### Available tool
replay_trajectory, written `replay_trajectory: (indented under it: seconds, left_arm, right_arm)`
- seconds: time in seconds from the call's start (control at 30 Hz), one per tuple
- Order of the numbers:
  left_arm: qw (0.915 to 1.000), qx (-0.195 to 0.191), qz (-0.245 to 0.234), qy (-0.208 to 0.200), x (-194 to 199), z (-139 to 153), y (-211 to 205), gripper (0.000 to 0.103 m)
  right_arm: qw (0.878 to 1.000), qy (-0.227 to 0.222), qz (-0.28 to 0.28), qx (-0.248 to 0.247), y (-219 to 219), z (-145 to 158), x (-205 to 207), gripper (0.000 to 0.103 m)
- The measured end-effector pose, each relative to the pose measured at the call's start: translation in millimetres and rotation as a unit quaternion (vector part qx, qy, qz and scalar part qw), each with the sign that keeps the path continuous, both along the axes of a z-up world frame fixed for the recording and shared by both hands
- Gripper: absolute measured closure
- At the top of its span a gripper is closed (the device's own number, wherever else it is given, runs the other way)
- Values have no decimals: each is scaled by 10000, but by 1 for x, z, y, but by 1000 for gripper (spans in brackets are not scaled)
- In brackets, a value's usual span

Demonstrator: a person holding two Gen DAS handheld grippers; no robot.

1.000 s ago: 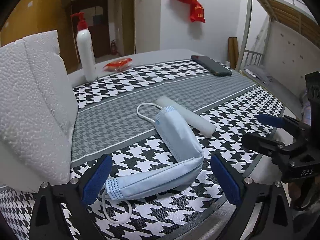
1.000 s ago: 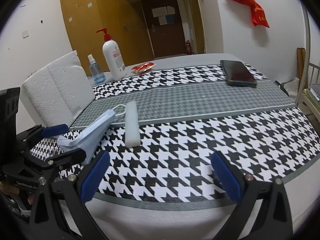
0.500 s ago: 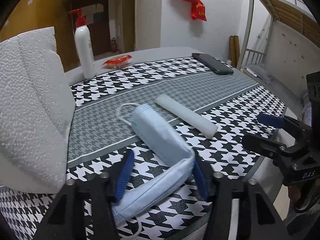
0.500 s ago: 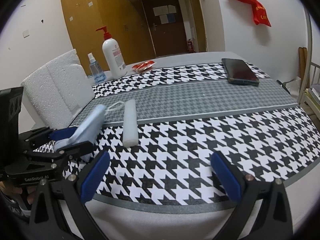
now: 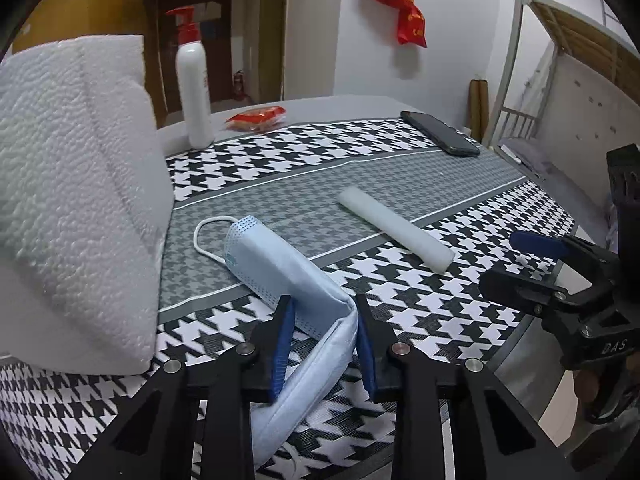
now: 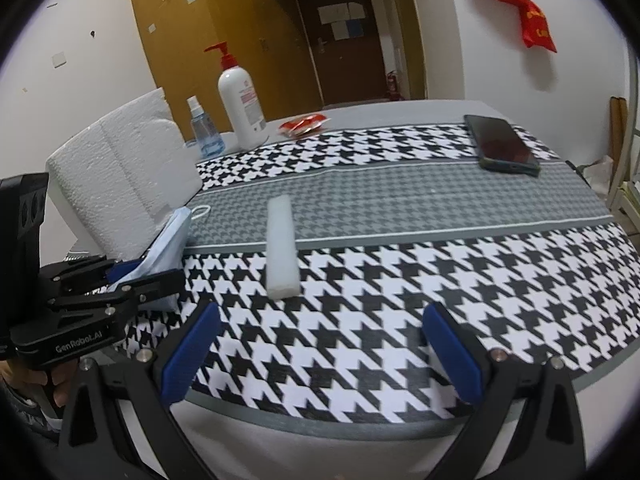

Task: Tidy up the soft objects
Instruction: 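Close the left tool on the edge of the blue face mask, then close the right tool on the white foam cylinder while the left tool holds the mask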

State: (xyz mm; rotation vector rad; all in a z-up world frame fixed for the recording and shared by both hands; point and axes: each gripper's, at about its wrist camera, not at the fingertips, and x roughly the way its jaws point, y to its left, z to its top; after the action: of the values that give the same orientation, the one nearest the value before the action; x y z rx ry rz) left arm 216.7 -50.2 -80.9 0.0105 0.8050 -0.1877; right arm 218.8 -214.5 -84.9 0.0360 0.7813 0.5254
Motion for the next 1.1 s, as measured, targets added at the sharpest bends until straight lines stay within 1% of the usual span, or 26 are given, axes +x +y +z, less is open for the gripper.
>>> replay_trajectory:
  seconds: [0.17,0.3,0.37,0.4,0.43,0.47,0.53,0.57,0.67,0.7,0.77,0.83,0.87,1.1]
  left_arm:
    - [10000,-83,5,42,-3,0,8,72]
    - [10000,-61,24,70,-3,-1,12,72]
    - [10000,-61,30,60,-3,-1,13,72]
    - [10000,-56,26,63,-3,-1,13,72]
    - [10000,-61,34,57,-3,-1,13,72]
    - [10000,-58,47,55,-3,-1,13,72]
    - [10000,-41,38,73,-2,-2,12,72]
    - [9999,-36,34,88,-2,-3,12,72]
    - [9999,1,57,160,1,-5,11,72]
    - [9998,20,68,175,1,-6,11,72]
    - [9998,23,68,172,2,-6,11,72]
    - [9998,30,67,179,2,-6,11,72]
    - [9998,40,70,180,2,-6,11,72]
    - [9997,80,67,223,3,-7,11,72]
  right_arm:
    - [9999,-12,56,-144,13,3,5,1]
    - [9995,-41,119,-294,24,5,9,2]
    - [9988,-41,172,-447,31,6,11,10]
    - [9984,-31,188,-530,35,5,12,12]
    - [9979,-19,206,-619,38,4,14,16]
    - [9973,-10,228,-693,41,3,16,22]
    - [9965,2,322,-778,47,2,17,28]
    - [9959,8,377,-820,50,1,18,33]
    - [9942,16,485,-961,57,-1,19,42]
    - [9935,10,486,-1030,59,-1,20,44]
    - [9925,9,492,-1118,61,-3,21,51]
    - [9919,60,495,-1169,62,-4,24,55]
    - [9914,41,462,-1221,62,-5,24,59]
    - [9894,4,455,-1382,65,-6,23,60]
